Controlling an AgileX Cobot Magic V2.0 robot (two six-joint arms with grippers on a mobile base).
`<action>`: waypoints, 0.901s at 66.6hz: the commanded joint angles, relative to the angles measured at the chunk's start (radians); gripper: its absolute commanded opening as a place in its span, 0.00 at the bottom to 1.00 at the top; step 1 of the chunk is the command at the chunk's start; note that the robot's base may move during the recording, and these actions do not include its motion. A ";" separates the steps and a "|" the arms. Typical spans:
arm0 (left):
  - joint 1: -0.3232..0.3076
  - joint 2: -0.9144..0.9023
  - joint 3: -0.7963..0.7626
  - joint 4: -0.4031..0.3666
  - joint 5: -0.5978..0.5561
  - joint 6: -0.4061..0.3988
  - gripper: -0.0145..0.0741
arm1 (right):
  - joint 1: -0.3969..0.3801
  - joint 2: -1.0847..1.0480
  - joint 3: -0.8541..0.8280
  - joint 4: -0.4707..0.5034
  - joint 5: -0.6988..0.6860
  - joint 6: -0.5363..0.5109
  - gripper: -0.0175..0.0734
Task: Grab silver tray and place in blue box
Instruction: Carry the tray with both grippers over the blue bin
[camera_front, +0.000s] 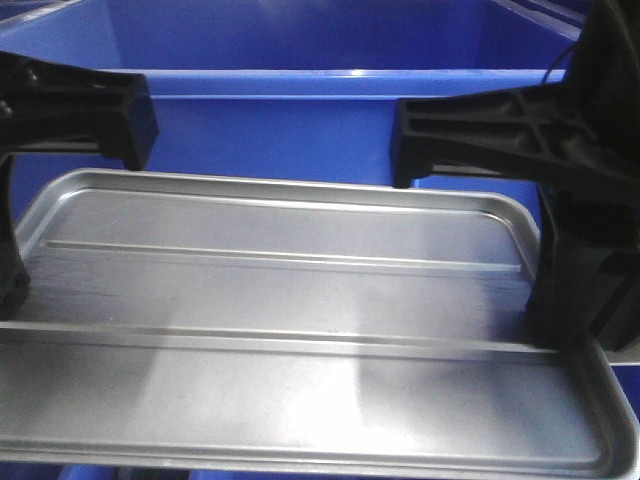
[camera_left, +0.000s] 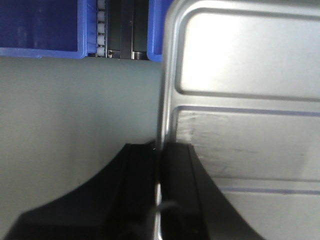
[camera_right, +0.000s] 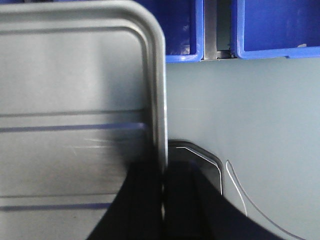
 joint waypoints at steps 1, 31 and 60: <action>-0.009 -0.025 -0.029 0.024 -0.021 -0.008 0.15 | 0.000 -0.026 -0.031 -0.033 -0.038 -0.002 0.27; -0.009 -0.025 -0.029 0.024 -0.021 -0.008 0.15 | 0.000 -0.026 -0.031 -0.033 -0.038 -0.002 0.27; -0.009 -0.025 -0.029 0.024 -0.021 -0.008 0.15 | 0.000 -0.026 -0.031 -0.033 -0.058 -0.002 0.27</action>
